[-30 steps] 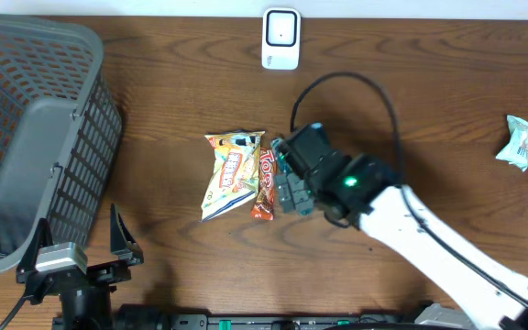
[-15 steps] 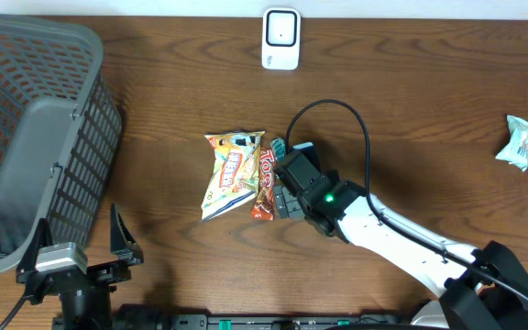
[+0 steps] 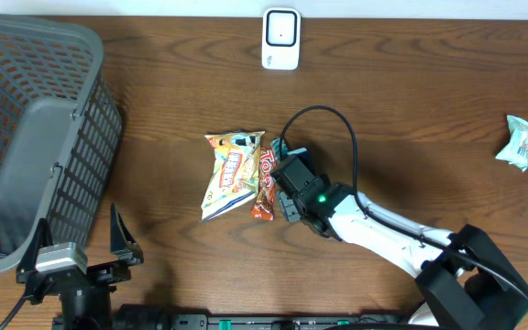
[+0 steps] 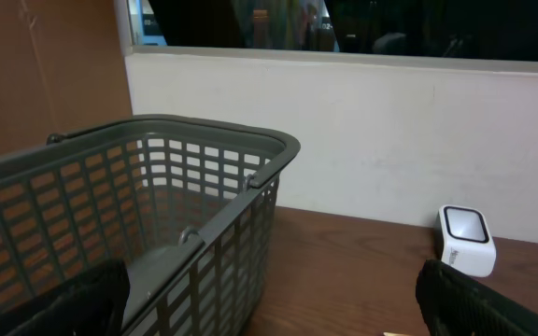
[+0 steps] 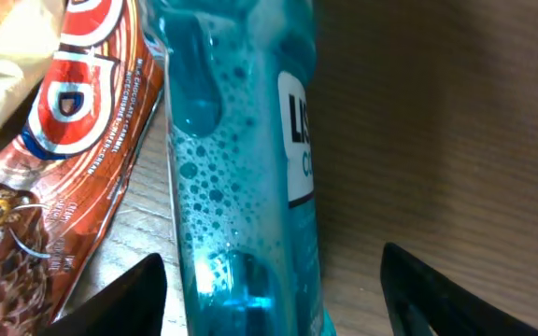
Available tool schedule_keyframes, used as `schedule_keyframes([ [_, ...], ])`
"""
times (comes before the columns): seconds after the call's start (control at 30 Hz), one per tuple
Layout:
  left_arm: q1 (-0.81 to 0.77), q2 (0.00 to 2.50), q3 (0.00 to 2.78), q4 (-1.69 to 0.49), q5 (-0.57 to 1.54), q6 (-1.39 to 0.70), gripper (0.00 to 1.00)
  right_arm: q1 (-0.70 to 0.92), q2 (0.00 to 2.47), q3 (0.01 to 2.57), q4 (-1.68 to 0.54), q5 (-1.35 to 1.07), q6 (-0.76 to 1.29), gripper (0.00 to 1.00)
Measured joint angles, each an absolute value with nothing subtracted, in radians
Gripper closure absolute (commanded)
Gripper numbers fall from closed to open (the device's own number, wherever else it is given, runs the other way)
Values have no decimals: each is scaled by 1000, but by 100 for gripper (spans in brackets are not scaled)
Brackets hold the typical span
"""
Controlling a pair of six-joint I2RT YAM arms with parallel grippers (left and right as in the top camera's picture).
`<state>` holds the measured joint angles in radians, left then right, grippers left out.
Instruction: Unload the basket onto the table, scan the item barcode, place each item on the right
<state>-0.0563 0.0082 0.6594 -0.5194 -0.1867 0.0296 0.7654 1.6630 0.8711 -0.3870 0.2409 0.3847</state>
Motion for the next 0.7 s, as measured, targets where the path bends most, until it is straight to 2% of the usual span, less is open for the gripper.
schedule_keyframes([
  [0.13,-56,8,659,-519,-186,30,2,765,1663,870,-387,241,379,48],
  [0.27,-56,8,659,-519,-187,30,2,765,1671,869,-376,241,370,65],
  [0.37,-56,8,659,-519,-187,30,2,765,1679,869,-376,243,365,67],
  [0.5,-56,8,659,-519,-187,30,2,765,1679,869,-376,244,354,67],
  [0.6,-56,8,659,-519,-187,30,2,764,1679,869,-375,242,349,56],
  [0.7,-56,8,659,-519,-187,30,2,753,1695,869,-375,232,344,55],
])
